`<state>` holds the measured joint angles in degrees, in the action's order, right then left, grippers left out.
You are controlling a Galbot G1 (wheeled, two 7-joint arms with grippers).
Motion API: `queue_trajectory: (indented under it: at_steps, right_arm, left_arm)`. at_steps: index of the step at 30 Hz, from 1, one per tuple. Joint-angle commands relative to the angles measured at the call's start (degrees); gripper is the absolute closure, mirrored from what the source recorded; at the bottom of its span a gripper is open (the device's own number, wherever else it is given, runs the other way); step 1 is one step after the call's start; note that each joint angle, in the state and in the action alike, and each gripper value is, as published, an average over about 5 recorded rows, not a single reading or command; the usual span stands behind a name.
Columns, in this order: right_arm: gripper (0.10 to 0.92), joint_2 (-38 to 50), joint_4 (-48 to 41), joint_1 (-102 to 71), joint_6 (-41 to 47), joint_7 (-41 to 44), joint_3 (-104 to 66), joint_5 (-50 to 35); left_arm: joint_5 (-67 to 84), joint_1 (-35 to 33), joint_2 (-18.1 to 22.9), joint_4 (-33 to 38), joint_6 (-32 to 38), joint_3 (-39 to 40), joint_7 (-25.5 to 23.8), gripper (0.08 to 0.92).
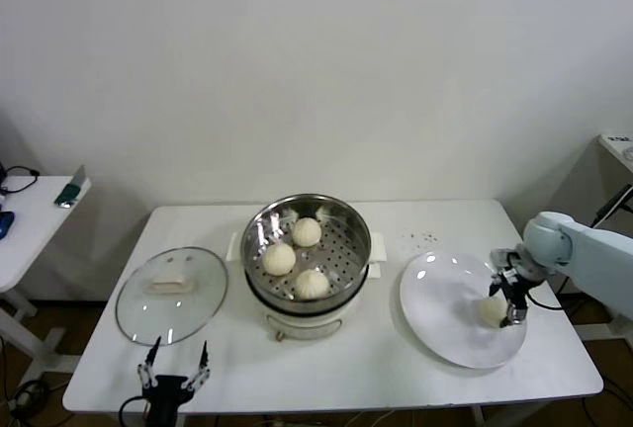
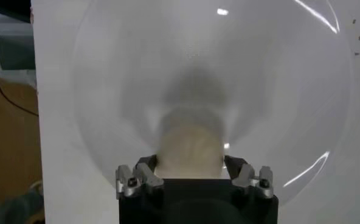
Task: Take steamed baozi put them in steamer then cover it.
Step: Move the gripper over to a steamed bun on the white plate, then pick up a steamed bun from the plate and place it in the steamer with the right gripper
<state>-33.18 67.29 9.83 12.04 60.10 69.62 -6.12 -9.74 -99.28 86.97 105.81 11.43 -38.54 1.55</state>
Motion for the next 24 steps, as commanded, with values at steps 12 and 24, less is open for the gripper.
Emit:
queue_trajectory:
  at_steps: [12, 24]
  right_arm:
    - [0.373, 0.06, 0.16, 2.83, 0.22, 0.11, 1.68, -1.26]
    - [0.381, -11.5, 0.49, 31.65, 1.53, -0.49, 19.07, -18.76]
  left_arm:
    - [0.19, -0.16, -0.05, -0.02, 0.29, -0.01, 0.0, 0.177]
    - [0.13, 0.5, 0.09, -0.13, 0.4, 1.57, -0.14, 0.177]
